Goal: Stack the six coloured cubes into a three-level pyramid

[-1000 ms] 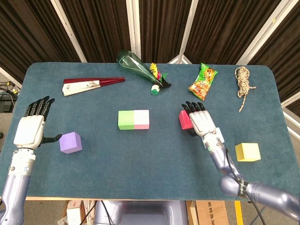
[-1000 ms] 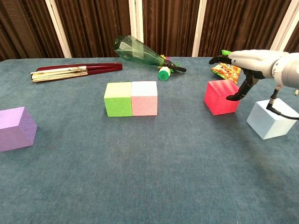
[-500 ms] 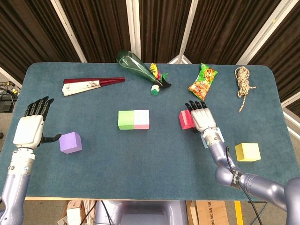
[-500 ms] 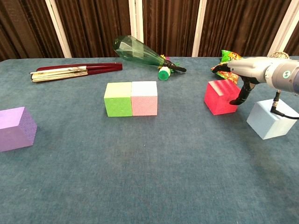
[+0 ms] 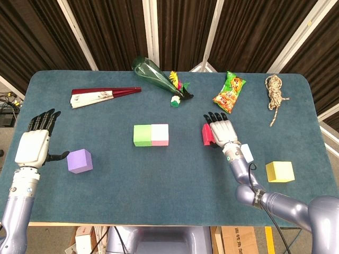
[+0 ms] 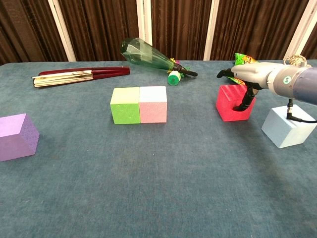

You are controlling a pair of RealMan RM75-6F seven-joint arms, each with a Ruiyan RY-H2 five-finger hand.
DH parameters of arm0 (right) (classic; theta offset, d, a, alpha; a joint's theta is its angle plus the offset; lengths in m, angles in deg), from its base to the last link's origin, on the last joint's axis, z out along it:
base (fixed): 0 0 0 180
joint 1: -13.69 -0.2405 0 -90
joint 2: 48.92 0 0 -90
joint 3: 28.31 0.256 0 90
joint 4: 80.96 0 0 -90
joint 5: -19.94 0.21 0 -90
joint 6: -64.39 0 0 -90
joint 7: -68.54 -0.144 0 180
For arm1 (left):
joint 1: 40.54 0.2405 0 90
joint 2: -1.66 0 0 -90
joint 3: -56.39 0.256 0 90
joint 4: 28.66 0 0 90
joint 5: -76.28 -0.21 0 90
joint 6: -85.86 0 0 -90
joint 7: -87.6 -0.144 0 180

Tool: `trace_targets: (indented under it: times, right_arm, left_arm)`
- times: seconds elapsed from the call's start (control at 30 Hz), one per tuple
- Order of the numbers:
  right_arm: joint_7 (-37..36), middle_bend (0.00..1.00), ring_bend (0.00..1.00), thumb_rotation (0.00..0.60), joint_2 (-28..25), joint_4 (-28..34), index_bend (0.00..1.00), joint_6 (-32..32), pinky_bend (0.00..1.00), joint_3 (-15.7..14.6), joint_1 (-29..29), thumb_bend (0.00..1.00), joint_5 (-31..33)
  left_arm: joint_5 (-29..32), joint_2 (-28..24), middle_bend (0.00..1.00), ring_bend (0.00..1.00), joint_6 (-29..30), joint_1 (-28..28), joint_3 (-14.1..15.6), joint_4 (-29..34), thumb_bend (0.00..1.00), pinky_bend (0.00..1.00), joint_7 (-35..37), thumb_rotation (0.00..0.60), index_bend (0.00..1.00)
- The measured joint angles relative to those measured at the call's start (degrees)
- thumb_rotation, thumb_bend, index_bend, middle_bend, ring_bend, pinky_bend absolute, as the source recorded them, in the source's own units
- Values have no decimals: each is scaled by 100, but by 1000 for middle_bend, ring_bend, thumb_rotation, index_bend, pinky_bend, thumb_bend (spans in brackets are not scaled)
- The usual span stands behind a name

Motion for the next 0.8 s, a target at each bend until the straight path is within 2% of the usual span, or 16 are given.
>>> trace_targets:
  times: [0.4,0.53,0.63,0.8]
  right_arm:
    - [14,0,0,600,222,-284,0,-6,0,33,-213,293,112]
    - [147,8,4,600,200,-289,0,-14,0,18,-236,293,379]
    - [330,60,33,600,143,-211,0,-19,0,5,-267,293,760]
    - [698,234,148,600,34,-3,0,62,0,-41,-349,293,1414]
  left_arm:
    - [70,10,0,0,-101,12,-40,-62,69,0,4,600,0]
    - [99,15,0,0,-134,12,-47,-72,69,0,6,600,0]
    - [114,24,0,0,-166,10,-46,-81,69,0,-5,600,0]
    - [132,30,0,0,-191,13,-52,-74,69,0,-14,600,0]
